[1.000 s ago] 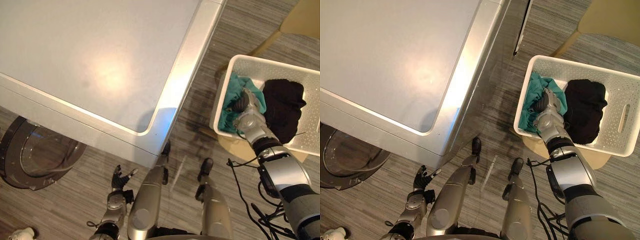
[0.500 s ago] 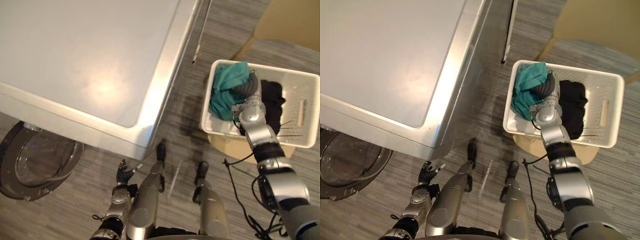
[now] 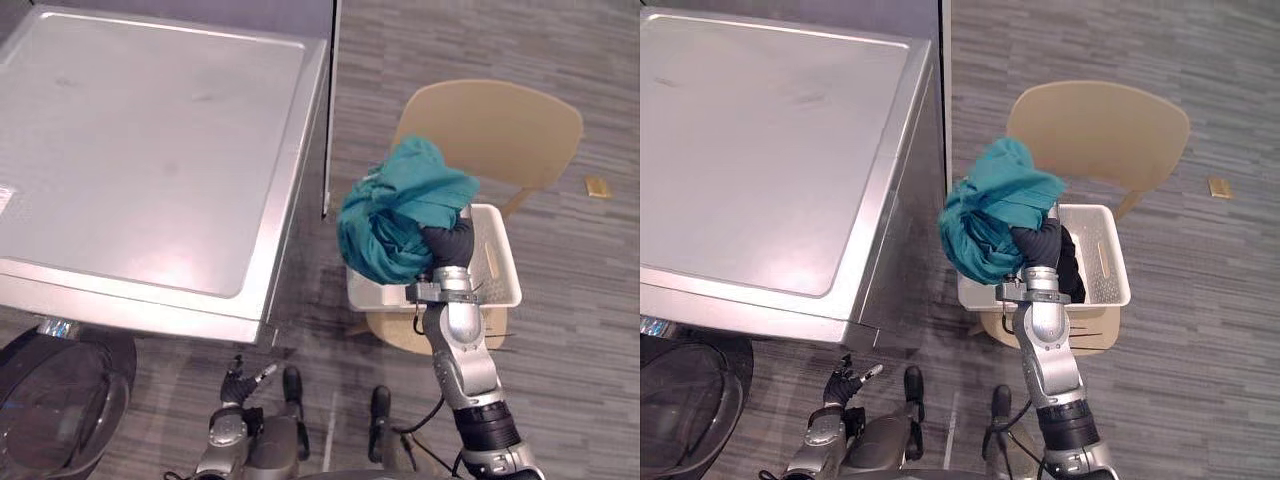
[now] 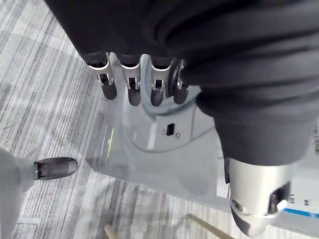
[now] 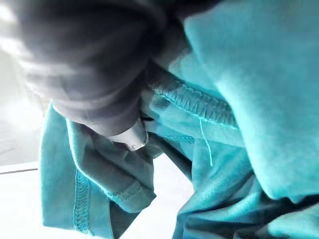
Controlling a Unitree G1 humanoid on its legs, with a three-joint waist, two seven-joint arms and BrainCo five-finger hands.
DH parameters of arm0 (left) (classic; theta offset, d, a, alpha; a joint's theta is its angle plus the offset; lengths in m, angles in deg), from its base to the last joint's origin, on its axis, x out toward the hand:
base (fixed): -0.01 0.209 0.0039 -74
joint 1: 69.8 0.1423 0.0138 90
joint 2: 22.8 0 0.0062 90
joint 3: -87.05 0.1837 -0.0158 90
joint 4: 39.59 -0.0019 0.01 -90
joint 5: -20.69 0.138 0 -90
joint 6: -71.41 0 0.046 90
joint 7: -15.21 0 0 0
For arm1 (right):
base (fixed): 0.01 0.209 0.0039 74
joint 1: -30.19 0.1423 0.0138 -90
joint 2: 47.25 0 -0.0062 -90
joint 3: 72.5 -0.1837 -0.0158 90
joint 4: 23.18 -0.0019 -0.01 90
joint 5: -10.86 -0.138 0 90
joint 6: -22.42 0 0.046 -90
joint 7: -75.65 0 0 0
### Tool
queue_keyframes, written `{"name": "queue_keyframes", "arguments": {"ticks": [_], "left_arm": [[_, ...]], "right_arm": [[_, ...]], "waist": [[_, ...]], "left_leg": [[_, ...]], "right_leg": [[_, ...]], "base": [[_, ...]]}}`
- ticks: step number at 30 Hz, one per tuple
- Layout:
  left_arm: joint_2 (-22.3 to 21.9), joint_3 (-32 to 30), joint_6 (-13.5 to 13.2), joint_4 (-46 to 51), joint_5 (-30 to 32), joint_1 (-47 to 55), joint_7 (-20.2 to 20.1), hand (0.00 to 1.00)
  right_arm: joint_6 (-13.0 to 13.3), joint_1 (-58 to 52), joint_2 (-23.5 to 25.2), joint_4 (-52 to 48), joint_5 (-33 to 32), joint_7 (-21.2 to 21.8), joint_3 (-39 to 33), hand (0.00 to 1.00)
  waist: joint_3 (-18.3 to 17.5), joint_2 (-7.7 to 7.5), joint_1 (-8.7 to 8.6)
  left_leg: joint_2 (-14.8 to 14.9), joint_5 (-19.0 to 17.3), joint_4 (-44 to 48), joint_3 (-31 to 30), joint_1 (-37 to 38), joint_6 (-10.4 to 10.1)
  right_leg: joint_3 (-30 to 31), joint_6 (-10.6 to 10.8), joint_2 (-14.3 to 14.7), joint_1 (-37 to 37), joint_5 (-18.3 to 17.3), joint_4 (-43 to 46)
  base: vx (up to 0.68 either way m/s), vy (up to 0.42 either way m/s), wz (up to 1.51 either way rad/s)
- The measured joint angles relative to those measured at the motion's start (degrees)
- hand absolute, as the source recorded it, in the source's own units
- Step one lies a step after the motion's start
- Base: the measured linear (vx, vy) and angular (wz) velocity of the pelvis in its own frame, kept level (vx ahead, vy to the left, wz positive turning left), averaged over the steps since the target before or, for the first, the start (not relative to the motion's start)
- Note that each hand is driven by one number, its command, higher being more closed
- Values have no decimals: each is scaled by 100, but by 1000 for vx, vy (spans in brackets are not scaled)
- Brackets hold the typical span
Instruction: Pick up the laundry basket with both hands and put the clothes into the washing machine.
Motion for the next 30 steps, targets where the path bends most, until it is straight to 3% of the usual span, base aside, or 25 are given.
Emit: {"name": "queue_keyframes", "arguments": {"ticks": [2, 3, 5, 7, 8, 9, 10, 11, 13, 15, 16, 18, 20, 22, 24, 27, 30], "left_arm": [[61, -84, 0, 113, 64, 102, 23, 0], [88, -143, -8, 221, 97, 129, 36, 0], [74, -139, -8, 434, 95, 206, 46, 0], [-57, -66, -10, 741, 92, 305, 106, 0], [-165, 107, -13, 926, 82, 385, 131, 0], [-231, 204, -15, 1062, 83, 491, 126, 0], [-295, 411, -18, 1309, 87, 646, 127, 0], [-376, 608, -21, 1542, 96, 614, 80, 0], [-391, 774, -101, 2037, 107, 667, 19, 0], [-335, 779, -154, 2588, 293, 689, 24, 0], [-296, 781, -272, 2940, 396, 703, 28, 0], [-287, 848, -451, 3281, 595, 627, 38, 0], [-290, 1206, -518, 3662, 819, 373, 51, 0], [-273, 1374, -557, 3910, 987, 224, 140, 0], [-152, 1482, -597, 4057, 1142, 83, 258, 0], [14, 1667, -600, 4057, 1246, -228, 370, 0], [23, 1756, -563, 4042, 1468, -606, 544, 0]], "right_arm": [[2, 81, 16, 14, -17, 28, 140, 100], [16, 228, 14, 31, -17, 78, 226, 100], [55, 584, 13, 270, -21, 97, 310, 100], [79, 873, -73, 573, -36, 74, 291, 100], [81, 923, -215, 814, -38, 40, 244, 100], [76, 898, -269, 914, -38, 16, 235, 100], [31, 802, -347, 948, -39, -38, 201, 100], [31, 759, -453, 929, -39, -23, 117, 100], [29, 782, -562, 934, -40, -14, -27, 100], [28, 776, -634, 934, -39, 21, 9, 100], [16, 772, -655, 936, -39, 80, 81, 100], [18, 772, -647, 934, -42, 202, 199, 100], [17, 773, -647, 934, -58, 293, 241, 100], [7, 763, -582, 934, -95, 366, 314, 100], [-11, 739, -393, 936, -226, 519, 652, 100], [-12, 756, -177, 960, -424, 788, 1232, 100], [-23, 771, -46, 1187, -787, 974, 1711, 100]], "waist": [[-182, -99, 208], [-201, -110, 335], [-214, -40, 440], [-176, 133, 442], [-112, 421, 452], [-110, 524, 467], [-99, 627, 428], [-100, 592, 327], [-130, 556, 285], [-189, 599, 273], [-224, 672, 282], [-309, 741, 267], [-515, 929, 260], [-563, 901, 289], [-692, 735, 298], [-873, 608, 304], [-932, 605, 303]], "left_leg": [[-105, -7, 260, -197, -307, -12], [-147, 62, 435, -333, -581, -115], [-119, 271, 524, -562, -995, -315], [-18, 561, 471, -874, -1290, -435], [169, 778, 348, -1047, -1317, -373], [257, 789, 191, -1065, -1247, -261], [328, 350, -150, -758, -1128, 120], [245, -164, -4, -310, -1258, 277], [150, -127, 779, 201, -1380, 277], [162, -176, 1434, 452, -1162, 216], [305, -396, 1681, 512, -817, -70], [405, -679, 1246, 509, -65, -331], [510, -514, -83, 312, 463, -575], [522, -502, -359, 246, 539, -586], [376, -459, -363, 121, 604, -549], [240, -412, -365, 14, 666, -481], [183, -356, -369, 14, 708, -451]], "right_leg": [[295, 26, 41, 106, -84, 261], [364, -45, 100, 249, -398, -152], [179, -296, 205, 445, -802, -969], [-154, -532, 388, 616, -1039, -1637], [-302, -614, 673, 626, -974, -1645], [-369, -653, 771, 614, -953, -1567], [-671, -809, 780, 609, -863, -1583], [-1037, -941, 529, 592, -784, -1709], [-1388, -1021, 263, 464, -545, -1884], [-1600, -989, 159, 384, -259, -2069], [-1737, -1008, 182, 383, -132, -2190], [-1959, -969, 215, 397, 12, -2334], [-2359, -870, 365, 399, 235, -2615], [-2500, -805, 372, 430, 289, -2657], [-2613, -695, 272, 662, 422, -2873], [-2663, -605, 205, 844, 527, -3055], [-2652, -585, 195, 933, 636, -3160]], "base": [[-61, -171, 88], [-129, -199, 67], [-230, -211, 57], [-343, -227, 62], [-278, -153, 47], [-362, -190, 71], [-389, -150, 120], [-469, -160, 137], [-382, -109, 122], [-247, -66, 80], [-195, 6, 59], [-142, 36, 65], [-90, 95, 81], [-61, 135, 52], [-22, 137, 37], [-3, 108, 21], [-57, 57, 4]]}}
